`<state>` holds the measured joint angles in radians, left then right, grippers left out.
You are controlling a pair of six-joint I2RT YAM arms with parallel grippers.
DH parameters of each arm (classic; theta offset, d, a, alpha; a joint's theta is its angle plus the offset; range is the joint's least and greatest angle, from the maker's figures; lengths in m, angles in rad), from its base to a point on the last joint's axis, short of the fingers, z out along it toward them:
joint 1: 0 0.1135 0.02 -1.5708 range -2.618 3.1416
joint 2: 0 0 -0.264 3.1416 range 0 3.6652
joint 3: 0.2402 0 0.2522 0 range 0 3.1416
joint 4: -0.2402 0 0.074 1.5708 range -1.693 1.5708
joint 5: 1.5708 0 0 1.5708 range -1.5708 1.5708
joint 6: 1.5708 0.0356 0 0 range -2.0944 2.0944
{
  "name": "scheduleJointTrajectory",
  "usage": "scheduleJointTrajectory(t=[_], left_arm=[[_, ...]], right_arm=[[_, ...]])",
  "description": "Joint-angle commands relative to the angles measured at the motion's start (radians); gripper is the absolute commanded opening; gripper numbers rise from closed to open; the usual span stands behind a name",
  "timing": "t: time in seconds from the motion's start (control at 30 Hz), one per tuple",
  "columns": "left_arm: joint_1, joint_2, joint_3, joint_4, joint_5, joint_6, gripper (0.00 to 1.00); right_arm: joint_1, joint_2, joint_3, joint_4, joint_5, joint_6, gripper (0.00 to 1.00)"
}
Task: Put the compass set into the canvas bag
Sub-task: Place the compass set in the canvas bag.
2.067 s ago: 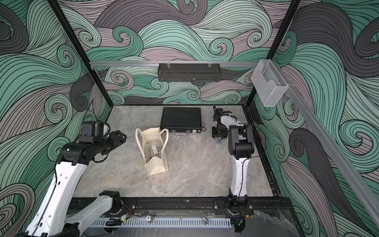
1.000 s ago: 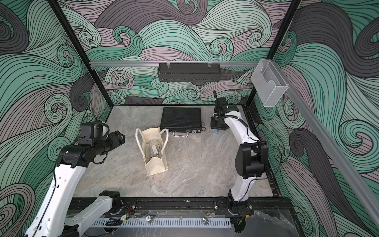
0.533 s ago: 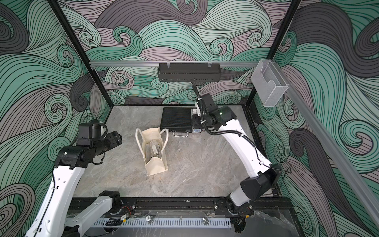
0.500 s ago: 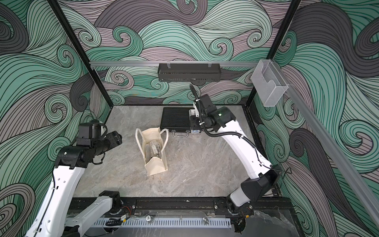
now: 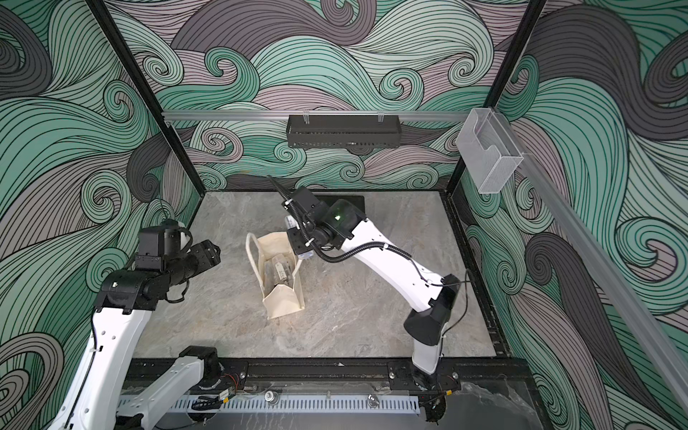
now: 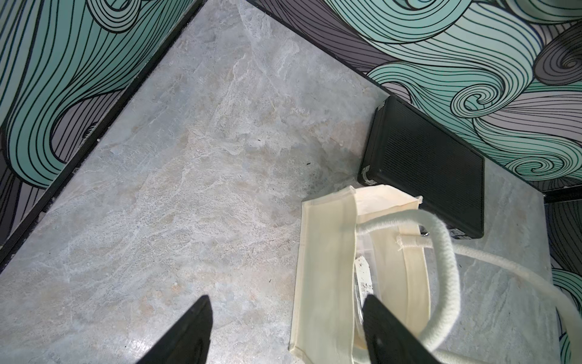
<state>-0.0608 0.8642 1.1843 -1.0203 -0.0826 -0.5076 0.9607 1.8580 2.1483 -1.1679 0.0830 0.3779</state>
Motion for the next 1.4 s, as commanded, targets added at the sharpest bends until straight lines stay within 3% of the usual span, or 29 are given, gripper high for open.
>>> scheduleJointTrajectory(t=[0.0, 0.17, 0.83, 1.07, 1.37], left_arm=[[0.007, -0.017, 0.014, -0.031, -0.014, 0.011, 0.76], [0.007, -0.024, 0.006, -0.034, -0.014, 0.010, 0.76], [0.007, -0.021, -0.037, -0.034, -0.016, 0.010, 0.76], [0.007, -0.010, -0.030, -0.027, -0.015, 0.005, 0.76], [0.007, 0.032, 0.042, -0.018, 0.003, 0.012, 0.76]], right_arm=[[0.036, 0.080, 0.111, -0.065, 0.012, -0.001, 0.43], [0.061, 0.209, 0.242, -0.109, -0.019, 0.005, 0.43], [0.050, 0.476, 0.274, -0.115, -0.063, 0.099, 0.47], [0.052, 0.446, 0.307, -0.118, -0.037, 0.082, 0.64], [0.063, 0.304, 0.313, -0.105, 0.037, 0.021, 0.68]])
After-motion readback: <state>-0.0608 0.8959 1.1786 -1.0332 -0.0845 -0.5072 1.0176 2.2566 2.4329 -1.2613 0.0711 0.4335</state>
